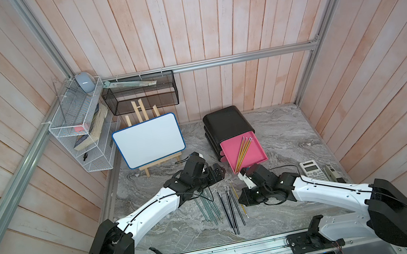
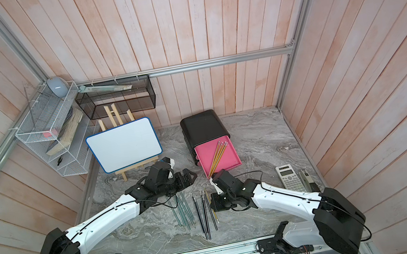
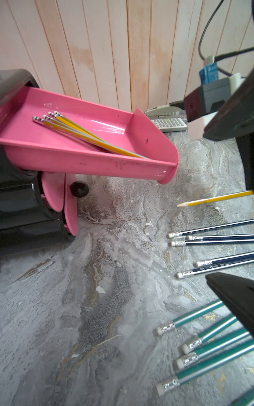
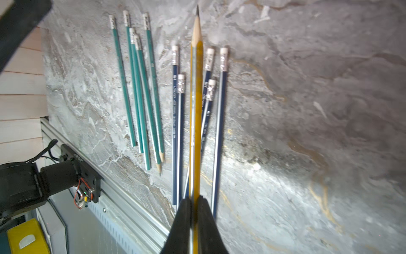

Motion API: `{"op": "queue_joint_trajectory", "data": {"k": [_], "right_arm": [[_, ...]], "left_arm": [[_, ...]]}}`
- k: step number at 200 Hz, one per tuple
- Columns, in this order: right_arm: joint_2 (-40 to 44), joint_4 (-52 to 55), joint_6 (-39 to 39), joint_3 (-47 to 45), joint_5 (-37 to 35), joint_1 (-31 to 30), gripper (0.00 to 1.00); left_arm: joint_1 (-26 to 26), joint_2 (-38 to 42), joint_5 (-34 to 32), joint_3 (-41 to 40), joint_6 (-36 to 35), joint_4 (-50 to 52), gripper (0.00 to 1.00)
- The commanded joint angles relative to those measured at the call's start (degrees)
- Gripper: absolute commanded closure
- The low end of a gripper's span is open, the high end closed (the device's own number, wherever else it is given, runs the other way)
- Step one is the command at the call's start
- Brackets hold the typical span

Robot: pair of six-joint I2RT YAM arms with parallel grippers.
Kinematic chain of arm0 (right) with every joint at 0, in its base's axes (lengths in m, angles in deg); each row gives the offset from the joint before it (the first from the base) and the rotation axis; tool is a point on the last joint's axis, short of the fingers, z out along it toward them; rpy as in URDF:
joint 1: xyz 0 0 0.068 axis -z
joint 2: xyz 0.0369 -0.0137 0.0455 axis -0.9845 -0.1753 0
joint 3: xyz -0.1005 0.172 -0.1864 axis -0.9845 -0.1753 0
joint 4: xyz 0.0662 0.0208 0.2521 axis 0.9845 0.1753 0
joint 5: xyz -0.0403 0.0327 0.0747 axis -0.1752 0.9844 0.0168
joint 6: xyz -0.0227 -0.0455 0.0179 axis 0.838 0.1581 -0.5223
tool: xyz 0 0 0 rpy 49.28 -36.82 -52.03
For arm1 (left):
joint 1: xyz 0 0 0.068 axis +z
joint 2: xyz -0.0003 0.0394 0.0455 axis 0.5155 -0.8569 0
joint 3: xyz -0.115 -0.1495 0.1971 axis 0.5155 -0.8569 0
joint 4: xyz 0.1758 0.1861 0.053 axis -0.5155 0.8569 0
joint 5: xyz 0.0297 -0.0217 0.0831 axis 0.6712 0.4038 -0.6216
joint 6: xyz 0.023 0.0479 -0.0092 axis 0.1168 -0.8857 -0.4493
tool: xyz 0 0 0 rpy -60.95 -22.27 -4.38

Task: Please place the pencils in the drawer according to their color
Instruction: Pick up the pencil from the center of the board, then place the pencil in the drawer.

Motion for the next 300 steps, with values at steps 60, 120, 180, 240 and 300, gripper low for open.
{"op": "queue_joint_trajectory", "data": {"k": [60, 120, 180, 240, 300], "right_arm": [[-5.62, -4.69, 1.88, 9.6, 6.45, -1.53, 1.0], [-6.16, -8.13, 0.05, 14.17, 7.89, 2.32, 1.0], [-2.64, -13.23, -4.11, 12.37, 9.56, 12.52, 1.0], [1.03, -18.79, -9.26, 5.95, 11.86, 22.75, 1.0], [-0.09, -22.8, -12.02, 3.03, 11.63, 26.74, 1.0]], "left_arm": [[1.08, 3.07, 0.09, 1.22, 0.01, 0.32, 0.0], [1.47, 4.72, -2.96, 5.7, -3.49, 4.62, 0.0], [1.66, 3.69, -2.85, 8.68, -5.45, 6.03, 0.0], [1.72, 3.01, -2.15, 9.32, -5.84, 6.02, 0.01], [1.56, 2.12, -1.44, 10.53, -6.46, 6.52, 0.0]]}}
